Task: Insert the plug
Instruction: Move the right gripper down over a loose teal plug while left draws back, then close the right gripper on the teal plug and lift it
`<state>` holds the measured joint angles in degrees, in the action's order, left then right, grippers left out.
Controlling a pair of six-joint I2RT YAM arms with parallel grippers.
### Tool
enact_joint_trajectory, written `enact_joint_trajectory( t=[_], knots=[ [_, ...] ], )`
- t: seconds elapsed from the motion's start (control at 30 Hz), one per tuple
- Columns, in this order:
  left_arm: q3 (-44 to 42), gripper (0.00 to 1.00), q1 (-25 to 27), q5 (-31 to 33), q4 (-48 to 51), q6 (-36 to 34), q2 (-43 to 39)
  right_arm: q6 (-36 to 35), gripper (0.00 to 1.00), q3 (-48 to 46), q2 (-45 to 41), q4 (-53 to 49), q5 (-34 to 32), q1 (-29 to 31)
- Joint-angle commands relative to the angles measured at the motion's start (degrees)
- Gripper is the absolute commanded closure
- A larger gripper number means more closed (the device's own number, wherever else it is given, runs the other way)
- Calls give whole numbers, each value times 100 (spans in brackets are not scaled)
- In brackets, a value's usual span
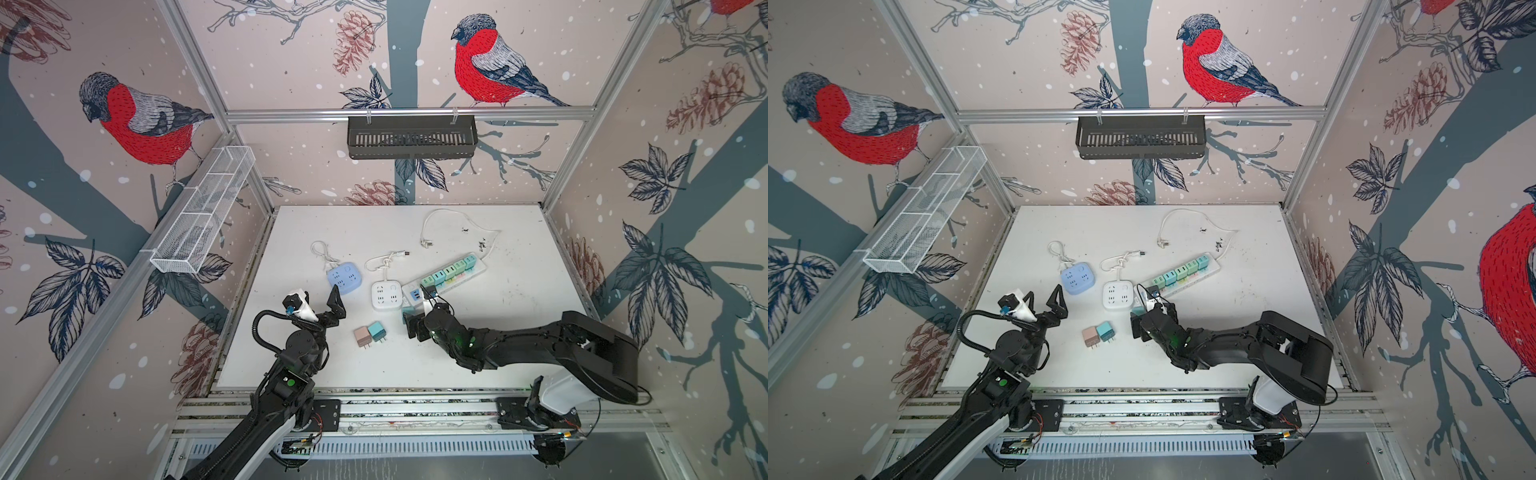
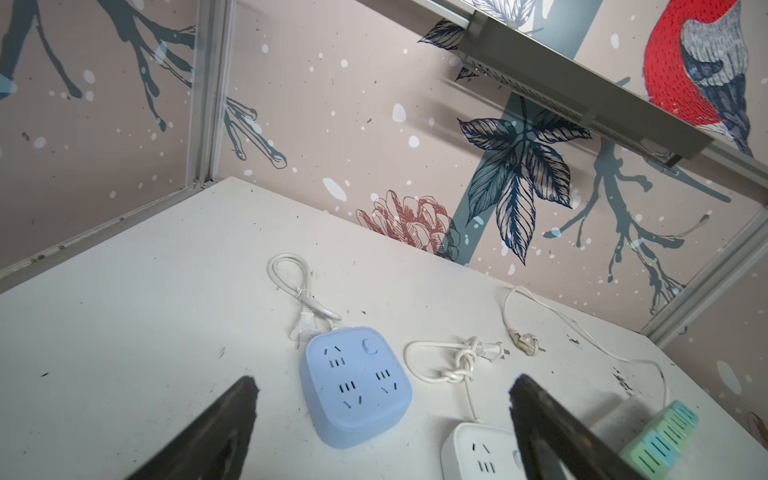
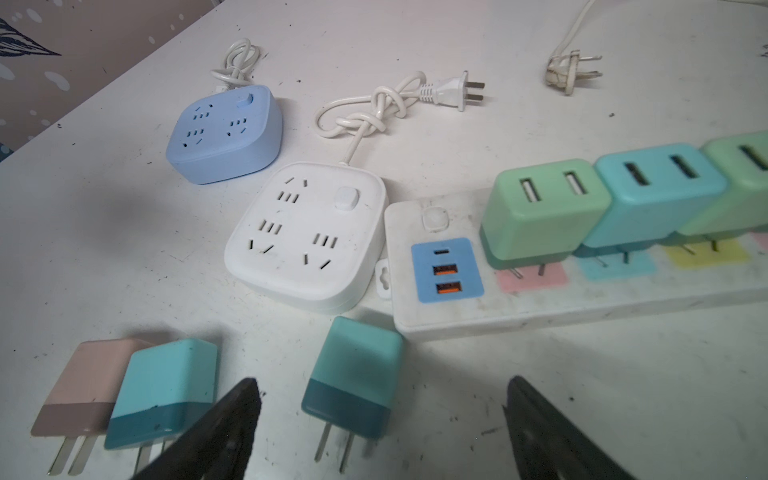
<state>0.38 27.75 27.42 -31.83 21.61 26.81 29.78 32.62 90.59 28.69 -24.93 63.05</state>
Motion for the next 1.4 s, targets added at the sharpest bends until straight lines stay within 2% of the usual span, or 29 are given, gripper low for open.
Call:
enact_joint_trajectory(
  t=[0.0,0.13,0.23,0.6,0.77,1.0,1.3,1.37],
  knots=[
    [-611,5,-7,163,-686,27,428,21,8,194,287,146,18,73],
    [-304,5,-15,-36,-628,22,1097,33,8,405,610,76,27,94],
    [-214,5,-15,-52,-618,34,1300,37,8,498,768,58,49,98],
    [-433,5,-11,-45,-620,47,818,125,15,769,1257,-54,226,107],
    [-442,5,-6,-13,-585,68,747,125,16,776,1345,-20,213,96],
    [-441,5,-14,-79,-622,48,804,200,22,839,1471,-66,237,102],
    [-473,5,-10,-19,-579,72,699,247,25,593,1255,-249,-38,96],
    [-477,5,-14,-17,-586,76,694,277,29,553,1253,-236,-88,85]
  ],
)
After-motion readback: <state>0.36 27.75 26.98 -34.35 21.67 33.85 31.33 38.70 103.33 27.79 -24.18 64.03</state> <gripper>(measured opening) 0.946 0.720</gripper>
